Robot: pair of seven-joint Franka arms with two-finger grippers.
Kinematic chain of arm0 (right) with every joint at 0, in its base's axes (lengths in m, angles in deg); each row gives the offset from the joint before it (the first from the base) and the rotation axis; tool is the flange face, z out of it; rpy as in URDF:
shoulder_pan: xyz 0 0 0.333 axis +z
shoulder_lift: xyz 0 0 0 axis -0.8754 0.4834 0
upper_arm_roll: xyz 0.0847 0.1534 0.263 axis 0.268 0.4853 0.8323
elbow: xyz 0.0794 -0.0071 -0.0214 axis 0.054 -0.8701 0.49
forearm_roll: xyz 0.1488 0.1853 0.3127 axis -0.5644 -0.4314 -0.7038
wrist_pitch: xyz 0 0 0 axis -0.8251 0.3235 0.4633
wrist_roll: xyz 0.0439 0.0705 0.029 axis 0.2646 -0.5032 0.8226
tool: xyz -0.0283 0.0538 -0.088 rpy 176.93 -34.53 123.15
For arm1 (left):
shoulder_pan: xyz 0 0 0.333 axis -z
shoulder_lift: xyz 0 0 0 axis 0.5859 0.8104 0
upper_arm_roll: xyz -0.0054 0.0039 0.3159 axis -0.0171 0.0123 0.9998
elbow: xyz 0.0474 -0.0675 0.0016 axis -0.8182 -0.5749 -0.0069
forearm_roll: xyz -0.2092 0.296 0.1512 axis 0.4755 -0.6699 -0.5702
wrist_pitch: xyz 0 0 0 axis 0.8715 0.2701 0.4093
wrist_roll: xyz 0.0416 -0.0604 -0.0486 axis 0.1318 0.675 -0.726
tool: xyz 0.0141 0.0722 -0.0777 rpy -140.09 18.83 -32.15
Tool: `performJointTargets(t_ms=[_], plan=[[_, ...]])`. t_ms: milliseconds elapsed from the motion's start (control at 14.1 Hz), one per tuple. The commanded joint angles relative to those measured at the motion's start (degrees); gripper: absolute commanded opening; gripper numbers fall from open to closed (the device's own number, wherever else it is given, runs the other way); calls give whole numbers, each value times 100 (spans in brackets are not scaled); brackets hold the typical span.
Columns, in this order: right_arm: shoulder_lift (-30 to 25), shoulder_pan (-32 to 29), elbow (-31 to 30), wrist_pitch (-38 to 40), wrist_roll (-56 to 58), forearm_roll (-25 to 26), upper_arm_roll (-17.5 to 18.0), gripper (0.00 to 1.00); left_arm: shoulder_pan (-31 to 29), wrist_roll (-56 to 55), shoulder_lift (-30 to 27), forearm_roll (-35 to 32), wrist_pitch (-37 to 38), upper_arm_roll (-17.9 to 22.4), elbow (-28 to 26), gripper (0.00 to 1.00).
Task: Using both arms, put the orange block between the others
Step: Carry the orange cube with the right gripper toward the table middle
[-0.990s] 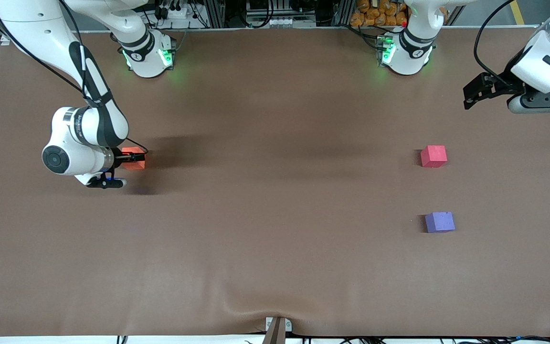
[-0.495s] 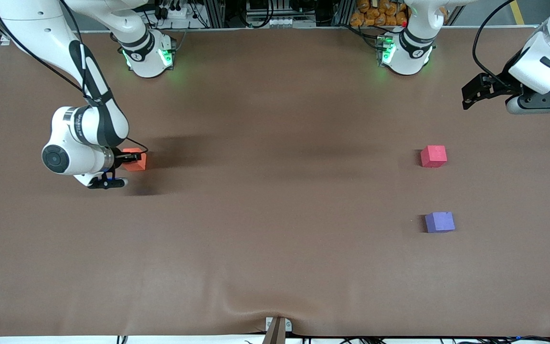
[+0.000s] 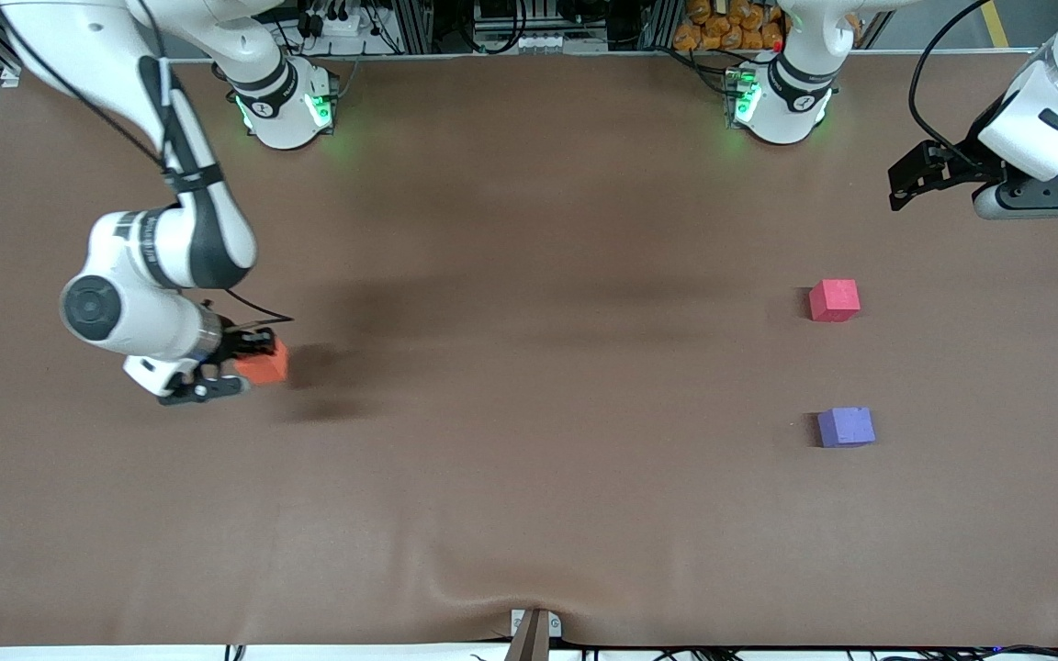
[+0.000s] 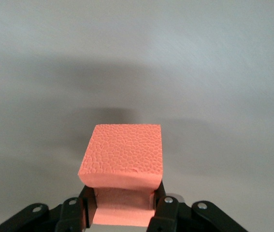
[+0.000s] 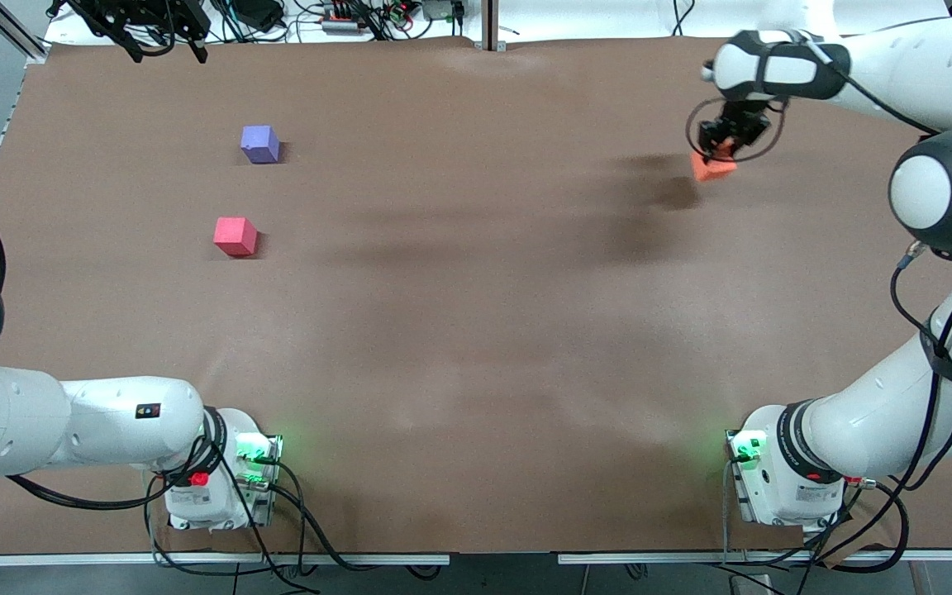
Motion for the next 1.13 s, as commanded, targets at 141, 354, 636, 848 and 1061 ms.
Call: performJointTargets(t_ms=[141, 354, 636, 848, 1061], plan=[[1027, 726, 1620, 473, -543, -804, 5, 1, -43, 113, -88, 127, -13, -20, -61, 100], [1500, 1183, 2287, 482, -1173, -1159, 5, 1, -43, 113, -97, 127, -13, -28, -87, 100], [2021, 1903, 2843, 482, -2605, -1203, 58, 1, -43, 113, -97, 127, -22, -28, -157, 100], [2266, 2151, 3000, 403, -3388, -1229, 451, 9, -34, 104, -36, 127, -66, -107, -175, 100], [2591, 2229, 3317, 298, -4110, -1229, 795, 19, -7, -27, 227, 127, -206, -352, -166, 100]])
